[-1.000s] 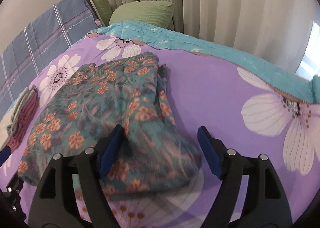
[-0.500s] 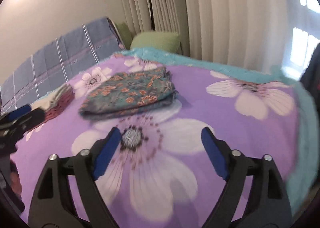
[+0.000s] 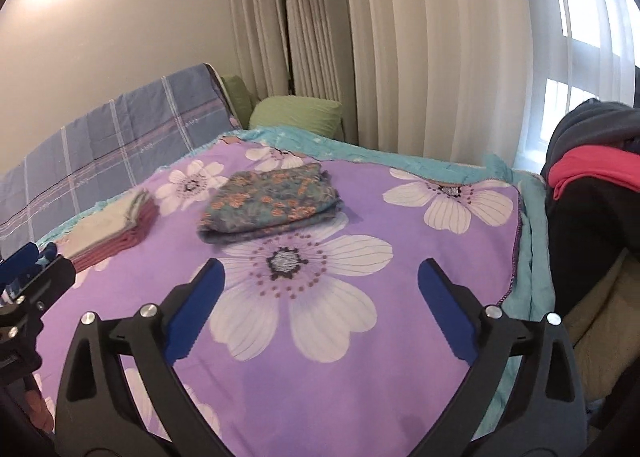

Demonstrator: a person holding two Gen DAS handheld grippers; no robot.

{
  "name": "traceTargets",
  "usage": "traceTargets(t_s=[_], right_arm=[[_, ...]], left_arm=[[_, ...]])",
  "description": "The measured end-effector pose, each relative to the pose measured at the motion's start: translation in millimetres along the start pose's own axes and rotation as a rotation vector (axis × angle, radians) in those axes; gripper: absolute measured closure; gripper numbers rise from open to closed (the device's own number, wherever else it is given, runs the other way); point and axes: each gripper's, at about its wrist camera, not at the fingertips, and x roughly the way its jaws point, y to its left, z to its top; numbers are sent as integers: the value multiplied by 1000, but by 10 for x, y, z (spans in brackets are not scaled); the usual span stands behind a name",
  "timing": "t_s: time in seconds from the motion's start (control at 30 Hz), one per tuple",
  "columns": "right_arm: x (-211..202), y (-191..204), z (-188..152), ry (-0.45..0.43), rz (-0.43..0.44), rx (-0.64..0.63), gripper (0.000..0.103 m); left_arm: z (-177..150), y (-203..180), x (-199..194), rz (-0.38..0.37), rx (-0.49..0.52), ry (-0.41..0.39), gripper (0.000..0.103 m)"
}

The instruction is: Fold small clothes

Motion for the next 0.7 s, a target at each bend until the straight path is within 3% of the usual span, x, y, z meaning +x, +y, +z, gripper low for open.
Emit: traceTargets(t_s=[0.17, 0.37, 0.7], right_arm=[[-168, 115, -36, -4, 19, -33, 4], [-424, 236, -30, -56, 12, -80, 3], [-586, 250, -26, -90, -16, -103, 2]], left_arm=[[-94, 88, -110, -7, -32, 21, 1], [-116, 42, -189, 46, -12, 36, 1], [-147, -105, -312, 4, 35, 35, 1]])
